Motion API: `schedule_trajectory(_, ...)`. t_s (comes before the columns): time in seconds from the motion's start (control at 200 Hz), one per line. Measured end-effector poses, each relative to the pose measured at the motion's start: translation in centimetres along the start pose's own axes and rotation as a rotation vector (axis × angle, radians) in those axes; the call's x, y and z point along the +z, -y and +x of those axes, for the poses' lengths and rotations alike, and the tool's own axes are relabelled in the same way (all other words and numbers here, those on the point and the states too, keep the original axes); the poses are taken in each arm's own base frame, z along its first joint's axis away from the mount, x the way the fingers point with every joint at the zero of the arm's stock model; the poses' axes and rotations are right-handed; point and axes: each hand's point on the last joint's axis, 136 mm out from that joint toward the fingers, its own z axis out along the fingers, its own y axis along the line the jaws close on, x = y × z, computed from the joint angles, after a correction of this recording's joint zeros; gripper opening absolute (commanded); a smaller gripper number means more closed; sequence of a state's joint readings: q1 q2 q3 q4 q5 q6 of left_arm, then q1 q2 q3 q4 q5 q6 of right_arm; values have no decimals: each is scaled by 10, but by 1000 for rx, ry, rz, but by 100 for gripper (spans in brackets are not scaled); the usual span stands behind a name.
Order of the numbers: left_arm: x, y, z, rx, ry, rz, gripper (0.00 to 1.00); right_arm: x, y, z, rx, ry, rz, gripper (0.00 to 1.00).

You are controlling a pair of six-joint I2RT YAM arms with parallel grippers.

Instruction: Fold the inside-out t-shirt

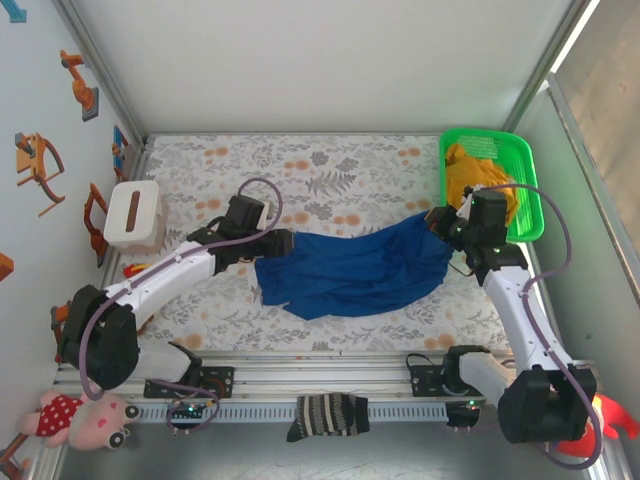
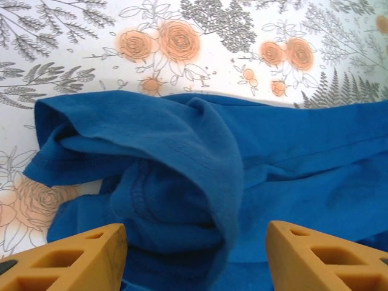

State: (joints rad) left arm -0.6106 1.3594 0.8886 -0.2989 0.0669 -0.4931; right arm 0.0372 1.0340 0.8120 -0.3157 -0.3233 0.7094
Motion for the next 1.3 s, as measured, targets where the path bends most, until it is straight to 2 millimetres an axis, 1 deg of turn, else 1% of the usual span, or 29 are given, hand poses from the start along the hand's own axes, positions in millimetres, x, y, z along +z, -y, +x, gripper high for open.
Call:
schedule_trajectory(0.22, -3, 20, 6, 48, 7, 30, 61, 0, 0, 0, -1, 0, 0, 0)
schedule_trajectory(0.325, -4, 28, 15, 67, 4, 51, 62, 0, 0, 0, -1, 0, 1, 0)
schedule_trajectory(0.441, -1, 38, 26, 84, -12, 72, 62, 1, 0, 1, 0, -3, 3, 0)
schedule_trajectory(0.561, 2, 53, 33, 104, -18, 106, 62, 3, 1, 2, 1, -7, 6, 0)
schedule_trajectory(0.676, 10, 66, 40, 123, -47, 137, 62, 4, 2, 2, 3, -12, 10, 0)
schedule_trajectory(0.801, 20, 83, 40, 138, -76, 169, 62, 5, 3, 3, 4, -16, 13, 0)
schedule_trajectory(0.956, 27, 100, 35, 149, -84, 202, 61, 5, 3, 3, 3, -17, 12, 0)
schedule_trajectory(1.127, 26, 107, 35, 167, -76, 203, 61, 5, 3, 3, 3, -17, 12, 0)
schedule_trajectory(1.227, 23, 103, 33, 173, -50, 170, 65, 5, 3, 3, 3, -17, 12, 0)
schedule_trajectory(1.297, 14, 97, 28, 174, -11, 146, 66, 5, 3, 3, 3, -17, 12, 0)
